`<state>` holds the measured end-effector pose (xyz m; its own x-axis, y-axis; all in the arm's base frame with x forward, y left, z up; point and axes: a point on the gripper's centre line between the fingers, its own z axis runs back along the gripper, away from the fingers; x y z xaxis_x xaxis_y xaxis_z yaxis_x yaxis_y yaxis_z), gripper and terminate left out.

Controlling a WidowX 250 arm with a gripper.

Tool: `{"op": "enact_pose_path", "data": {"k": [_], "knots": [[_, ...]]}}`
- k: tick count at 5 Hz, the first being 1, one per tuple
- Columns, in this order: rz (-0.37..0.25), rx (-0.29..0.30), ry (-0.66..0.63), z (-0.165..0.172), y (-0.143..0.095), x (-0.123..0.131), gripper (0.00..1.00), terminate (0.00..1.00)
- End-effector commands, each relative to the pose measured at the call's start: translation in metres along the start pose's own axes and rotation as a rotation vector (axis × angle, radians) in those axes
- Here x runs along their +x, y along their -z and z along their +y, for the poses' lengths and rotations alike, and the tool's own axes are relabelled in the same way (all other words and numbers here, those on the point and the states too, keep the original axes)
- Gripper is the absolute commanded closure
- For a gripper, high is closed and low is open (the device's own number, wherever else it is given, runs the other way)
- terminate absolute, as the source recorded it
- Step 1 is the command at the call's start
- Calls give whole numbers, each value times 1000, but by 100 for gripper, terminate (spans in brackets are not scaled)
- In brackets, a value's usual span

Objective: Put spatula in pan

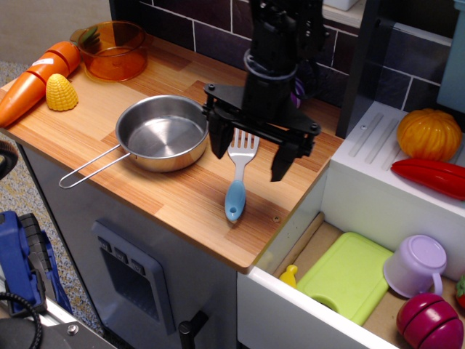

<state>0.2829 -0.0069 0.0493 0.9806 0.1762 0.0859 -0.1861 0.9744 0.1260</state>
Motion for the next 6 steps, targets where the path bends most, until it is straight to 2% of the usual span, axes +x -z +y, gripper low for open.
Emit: {"op": "enact_pose_path", "data": {"k": [1, 3, 5, 6], "knots": [[-44, 5, -103, -4, 0, -1, 0, 0], [-91, 59, -197, 2, 17, -11, 0, 0], [-101, -2, -211, 9, 41, -15, 0, 0], [-80, -28, -207, 12, 43, -9, 100, 0]]}}
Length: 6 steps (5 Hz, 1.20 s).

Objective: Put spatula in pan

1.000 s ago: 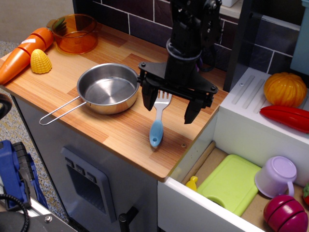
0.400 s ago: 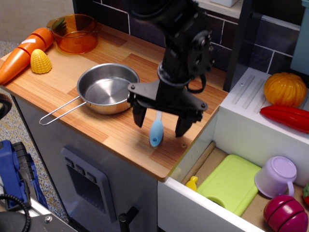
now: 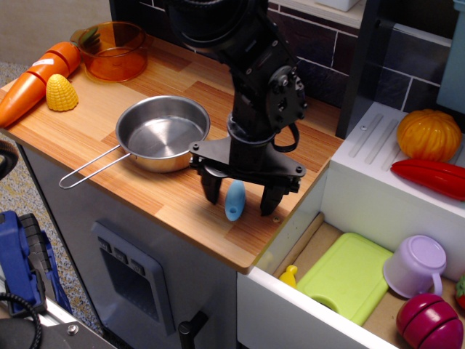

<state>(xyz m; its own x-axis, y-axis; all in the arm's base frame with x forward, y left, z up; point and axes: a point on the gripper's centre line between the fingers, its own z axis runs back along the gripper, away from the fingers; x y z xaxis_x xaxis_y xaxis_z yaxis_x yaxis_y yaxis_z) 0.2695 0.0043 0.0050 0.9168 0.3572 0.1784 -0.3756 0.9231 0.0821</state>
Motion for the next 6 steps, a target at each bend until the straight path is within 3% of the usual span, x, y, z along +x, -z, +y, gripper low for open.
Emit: {"op": "enact_pose_path", "data": {"k": [1, 2, 3, 4, 5, 6], "knots": [[-5, -6, 5, -1, -3, 11, 100, 0], [28, 6, 24, -4, -15, 13, 100, 0], [19, 51, 170, -10, -36, 20, 100, 0], [47, 97, 234, -14, -53, 21, 100, 0], [54, 171, 190, -9, -70, 15, 100, 0], [22, 235, 107, 10, -75, 13, 100, 0]]}}
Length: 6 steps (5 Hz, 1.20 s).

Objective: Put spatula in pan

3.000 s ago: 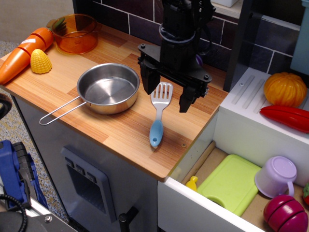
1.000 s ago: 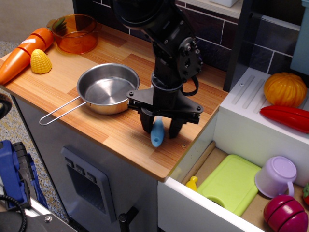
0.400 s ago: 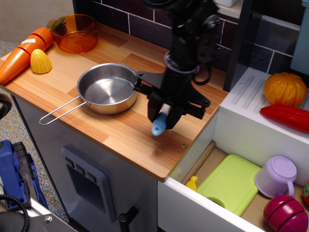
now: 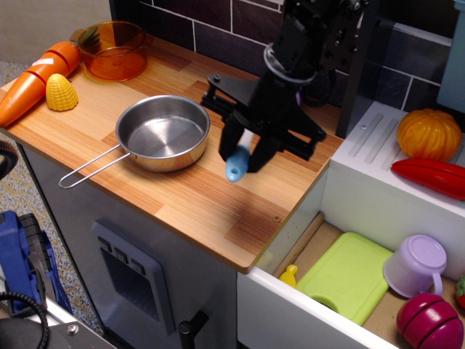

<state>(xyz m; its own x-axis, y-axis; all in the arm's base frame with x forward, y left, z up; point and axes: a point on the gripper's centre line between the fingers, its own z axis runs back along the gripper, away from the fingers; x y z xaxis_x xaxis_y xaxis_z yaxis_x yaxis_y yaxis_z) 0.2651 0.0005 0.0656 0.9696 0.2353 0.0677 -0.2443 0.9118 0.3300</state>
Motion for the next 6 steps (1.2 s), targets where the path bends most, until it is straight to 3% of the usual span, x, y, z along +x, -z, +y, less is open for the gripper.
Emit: {"op": "enact_pose_path", "data": {"k": [1, 3, 4, 5, 6], "knots": [[-53, -2, -84, 38, -5, 9, 100, 0], [-60, -48, -49, 83, 9, 17, 100, 0], [-97, -93, -12, 91, 20, 15, 0, 0], [-97, -93, -12, 91, 20, 15, 0, 0], [-97, -93, -12, 91, 20, 15, 0, 100]]}}
